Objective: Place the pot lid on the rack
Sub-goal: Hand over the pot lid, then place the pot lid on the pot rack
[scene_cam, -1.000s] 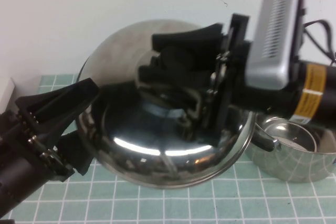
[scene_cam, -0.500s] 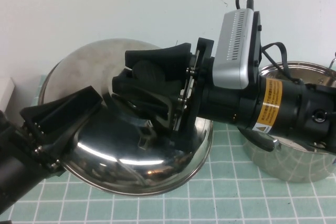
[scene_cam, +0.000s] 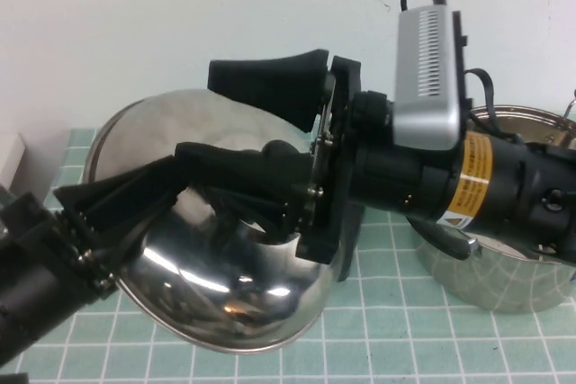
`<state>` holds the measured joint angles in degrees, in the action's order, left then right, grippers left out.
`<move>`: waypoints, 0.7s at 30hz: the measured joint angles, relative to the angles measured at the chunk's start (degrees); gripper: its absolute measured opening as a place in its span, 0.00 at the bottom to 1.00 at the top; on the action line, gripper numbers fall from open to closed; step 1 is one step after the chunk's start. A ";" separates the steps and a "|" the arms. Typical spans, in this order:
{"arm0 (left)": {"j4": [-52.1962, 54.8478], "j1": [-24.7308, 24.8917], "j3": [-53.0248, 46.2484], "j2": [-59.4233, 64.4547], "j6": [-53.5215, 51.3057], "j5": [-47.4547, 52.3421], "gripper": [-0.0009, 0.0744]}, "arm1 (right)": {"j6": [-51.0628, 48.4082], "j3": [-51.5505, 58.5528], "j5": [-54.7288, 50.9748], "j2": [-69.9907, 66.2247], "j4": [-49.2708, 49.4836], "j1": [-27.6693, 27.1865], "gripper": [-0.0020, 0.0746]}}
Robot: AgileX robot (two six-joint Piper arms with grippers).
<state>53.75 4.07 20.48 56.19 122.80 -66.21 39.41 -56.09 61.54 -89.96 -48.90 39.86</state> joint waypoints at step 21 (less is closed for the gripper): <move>41.20 0.00 37.35 9.98 4.17 13.64 0.23 | 20.92 -0.29 -25.24 39.61 -47.16 -12.14 0.06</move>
<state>94.96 4.07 57.83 66.16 126.97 -52.56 60.33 -56.38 36.29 -50.34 -96.05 27.72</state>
